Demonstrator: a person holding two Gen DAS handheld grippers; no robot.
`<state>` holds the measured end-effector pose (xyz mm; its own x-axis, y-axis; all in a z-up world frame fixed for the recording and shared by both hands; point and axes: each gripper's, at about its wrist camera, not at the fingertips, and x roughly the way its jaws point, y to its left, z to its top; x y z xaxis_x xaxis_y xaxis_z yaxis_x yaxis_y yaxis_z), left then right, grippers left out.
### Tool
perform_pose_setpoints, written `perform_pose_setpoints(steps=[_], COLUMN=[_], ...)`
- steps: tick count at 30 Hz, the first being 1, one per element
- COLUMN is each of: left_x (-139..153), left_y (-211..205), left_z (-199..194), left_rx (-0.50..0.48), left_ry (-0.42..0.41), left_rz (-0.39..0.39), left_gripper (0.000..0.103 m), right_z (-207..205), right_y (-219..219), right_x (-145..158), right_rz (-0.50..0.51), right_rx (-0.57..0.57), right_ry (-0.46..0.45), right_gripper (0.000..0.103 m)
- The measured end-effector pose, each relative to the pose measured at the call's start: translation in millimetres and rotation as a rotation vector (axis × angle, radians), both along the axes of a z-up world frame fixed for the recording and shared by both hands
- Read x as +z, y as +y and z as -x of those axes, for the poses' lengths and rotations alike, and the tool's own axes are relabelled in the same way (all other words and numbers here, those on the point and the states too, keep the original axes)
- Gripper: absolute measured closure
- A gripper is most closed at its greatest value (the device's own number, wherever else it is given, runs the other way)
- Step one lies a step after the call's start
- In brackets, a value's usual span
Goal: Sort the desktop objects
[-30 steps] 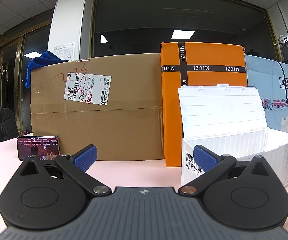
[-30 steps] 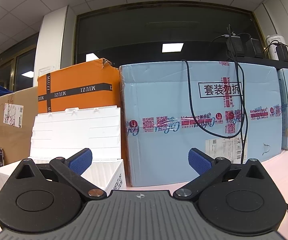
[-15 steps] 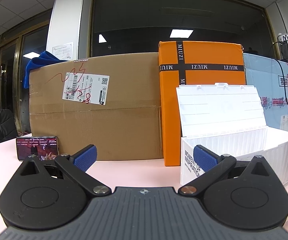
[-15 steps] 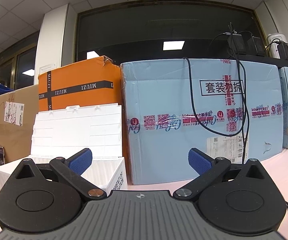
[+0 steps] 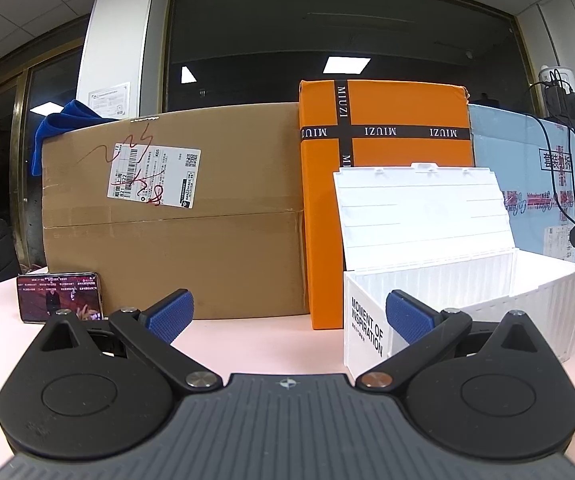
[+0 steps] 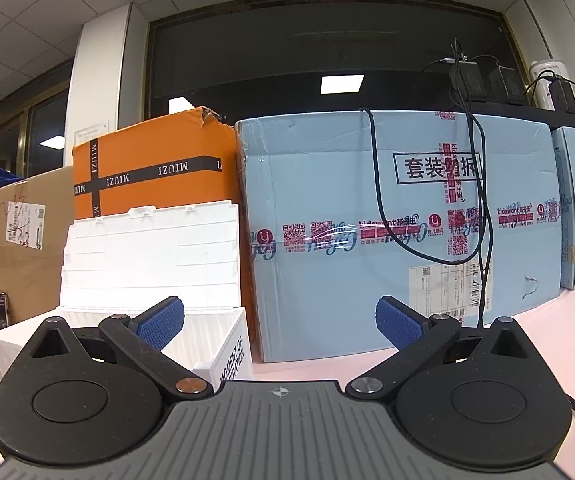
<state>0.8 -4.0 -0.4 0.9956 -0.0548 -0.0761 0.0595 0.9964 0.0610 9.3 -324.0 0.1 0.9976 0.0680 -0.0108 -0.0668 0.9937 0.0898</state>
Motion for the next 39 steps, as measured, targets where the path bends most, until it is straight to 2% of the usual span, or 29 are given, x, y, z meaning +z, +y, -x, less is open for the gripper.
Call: perform_pose_setpoints(steps=[7, 13, 19, 26, 31, 36, 39], left_x=[0, 1, 1, 3, 7, 16, 18], left_y=[2, 4, 6, 6, 3, 1, -3], left_z=[4, 11, 25, 35, 38, 45, 52], left_rx=[0.013, -0.037, -0.004, -0.027, -0.071, -0.128, -0.176], left_ry=[0.002, 0.032, -0.003, -0.013, 0.011, -0.001, -0.012], left_rz=[0.007, 0.020, 0.026, 0.021, -0.034, -0.077, -0.156], left_gripper=[0.000, 0.000, 0.000, 0.000, 0.000, 0.000, 0.000], right_z=[5, 14, 28, 39, 46, 57, 63], right_y=[3, 5, 5, 10, 18, 27, 32], right_x=[1, 1, 1, 2, 3, 3, 3], right_rz=[0.019, 0.026, 0.033, 0.063, 0.123, 0.215, 0.267], right_rx=[-0.006, 0.019, 0.030, 0.059, 0.112, 0.196, 0.235], right_ry=[0.013, 0.030, 0.026, 0.018, 0.036, 0.050, 0.073], right_gripper=[0.000, 0.000, 0.000, 0.000, 0.000, 0.000, 0.000])
